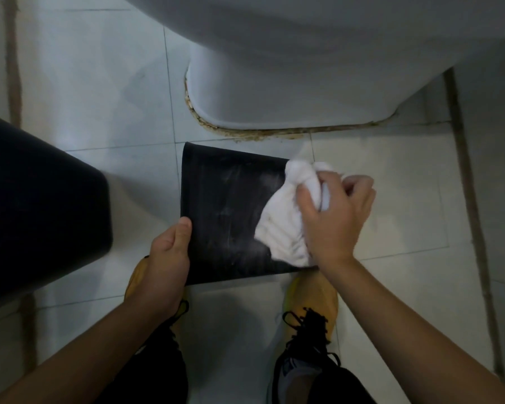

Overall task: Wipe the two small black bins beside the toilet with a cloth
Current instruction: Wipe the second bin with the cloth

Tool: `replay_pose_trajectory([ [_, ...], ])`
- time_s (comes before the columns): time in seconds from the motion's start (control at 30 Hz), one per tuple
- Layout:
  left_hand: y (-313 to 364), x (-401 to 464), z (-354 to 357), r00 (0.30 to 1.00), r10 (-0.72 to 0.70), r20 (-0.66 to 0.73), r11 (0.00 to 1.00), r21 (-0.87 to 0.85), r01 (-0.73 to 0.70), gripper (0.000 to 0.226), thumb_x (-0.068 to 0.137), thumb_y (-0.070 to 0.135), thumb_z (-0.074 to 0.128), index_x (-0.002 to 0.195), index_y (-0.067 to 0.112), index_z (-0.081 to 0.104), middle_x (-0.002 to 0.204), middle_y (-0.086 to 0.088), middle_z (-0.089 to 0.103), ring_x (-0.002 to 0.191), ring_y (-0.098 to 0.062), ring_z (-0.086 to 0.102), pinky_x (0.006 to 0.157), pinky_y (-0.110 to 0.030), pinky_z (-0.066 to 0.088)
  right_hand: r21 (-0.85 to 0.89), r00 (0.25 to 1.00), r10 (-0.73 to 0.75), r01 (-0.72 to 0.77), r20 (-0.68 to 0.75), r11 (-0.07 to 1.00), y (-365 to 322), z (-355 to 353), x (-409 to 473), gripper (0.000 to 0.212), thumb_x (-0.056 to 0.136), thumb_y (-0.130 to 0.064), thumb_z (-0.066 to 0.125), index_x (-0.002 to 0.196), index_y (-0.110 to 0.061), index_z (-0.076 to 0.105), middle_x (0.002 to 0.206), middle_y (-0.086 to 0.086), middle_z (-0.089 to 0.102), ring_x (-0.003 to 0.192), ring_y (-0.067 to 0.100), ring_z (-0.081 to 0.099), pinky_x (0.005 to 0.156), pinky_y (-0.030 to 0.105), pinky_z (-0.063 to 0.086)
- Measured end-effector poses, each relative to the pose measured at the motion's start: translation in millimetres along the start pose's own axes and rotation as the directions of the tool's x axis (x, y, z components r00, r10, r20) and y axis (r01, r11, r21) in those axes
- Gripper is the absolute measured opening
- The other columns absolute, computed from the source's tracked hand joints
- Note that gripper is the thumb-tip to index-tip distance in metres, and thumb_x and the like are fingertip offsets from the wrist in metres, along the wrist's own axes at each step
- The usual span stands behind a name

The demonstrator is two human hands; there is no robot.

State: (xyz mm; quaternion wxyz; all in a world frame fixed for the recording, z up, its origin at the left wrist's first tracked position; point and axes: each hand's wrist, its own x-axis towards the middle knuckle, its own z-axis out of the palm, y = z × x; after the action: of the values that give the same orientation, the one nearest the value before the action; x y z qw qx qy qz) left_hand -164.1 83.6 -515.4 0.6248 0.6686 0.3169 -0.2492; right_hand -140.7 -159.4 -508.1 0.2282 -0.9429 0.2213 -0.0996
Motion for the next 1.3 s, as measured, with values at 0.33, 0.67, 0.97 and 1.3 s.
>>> replay_pose_trajectory([
  [0.33, 11, -7, 10, 0.999, -0.006, -0.039, 0.999, -0.035, 0.004, 0.042, 0.103, 0.04, 0.039, 0.1, 0.012, 0.07, 0.102, -0.011, 0.074, 0.1, -0.029, 0.069, 0.094, -0.047, 0.053, -0.072, 0.925, -0.347, 0.361, 0.158, 0.93, -46, 14, -29, 0.036, 0.089, -0.048, 0.059, 0.117, -0.027, 0.064, 0.111, 0.01, 0.05, 0.098, 0.026, 0.045, 0.079, 0.033, 0.038],
  [0.67, 13, -8, 11, 0.998, 0.058, -0.012, 0.998, -0.007, -0.058, 0.042, 0.103, 0.038, 0.039, 0.098, 0.012, 0.071, 0.101, -0.008, 0.074, 0.099, -0.024, 0.07, 0.09, -0.04, 0.055, -0.088, 0.994, -0.101, 0.105, 0.044, 0.991, -2, -3, -28, 0.029, 0.087, -0.041, 0.062, 0.105, -0.02, 0.069, 0.104, 0.009, 0.047, 0.095, 0.027, 0.044, 0.079, 0.035, 0.038],
  [0.97, 11, -11, 11, 0.992, 0.126, -0.02, 0.992, -0.001, -0.126, 0.047, 0.105, 0.033, 0.039, 0.096, -0.007, 0.061, 0.092, -0.027, 0.066, 0.081, -0.024, 0.063, 0.068, -0.028, 0.054, -0.037, 0.813, -0.539, 0.559, 0.219, 0.829, -53, 16, -40, 0.037, 0.088, -0.046, 0.059, 0.119, -0.026, 0.064, 0.111, 0.012, 0.053, 0.098, 0.03, 0.048, 0.078, 0.039, 0.043],
  [1.3, 8, -7, 10, 0.989, 0.139, -0.045, 0.989, 0.062, -0.137, 0.048, 0.103, 0.037, 0.04, 0.093, -0.002, 0.064, 0.097, -0.021, 0.069, 0.096, -0.035, 0.066, 0.087, -0.046, 0.056, -0.056, 0.938, -0.318, 0.328, 0.139, 0.943, -3, 4, 1, 0.032, 0.088, -0.045, 0.061, 0.11, -0.022, 0.067, 0.106, 0.009, 0.047, 0.096, 0.026, 0.043, 0.078, 0.043, 0.046],
])
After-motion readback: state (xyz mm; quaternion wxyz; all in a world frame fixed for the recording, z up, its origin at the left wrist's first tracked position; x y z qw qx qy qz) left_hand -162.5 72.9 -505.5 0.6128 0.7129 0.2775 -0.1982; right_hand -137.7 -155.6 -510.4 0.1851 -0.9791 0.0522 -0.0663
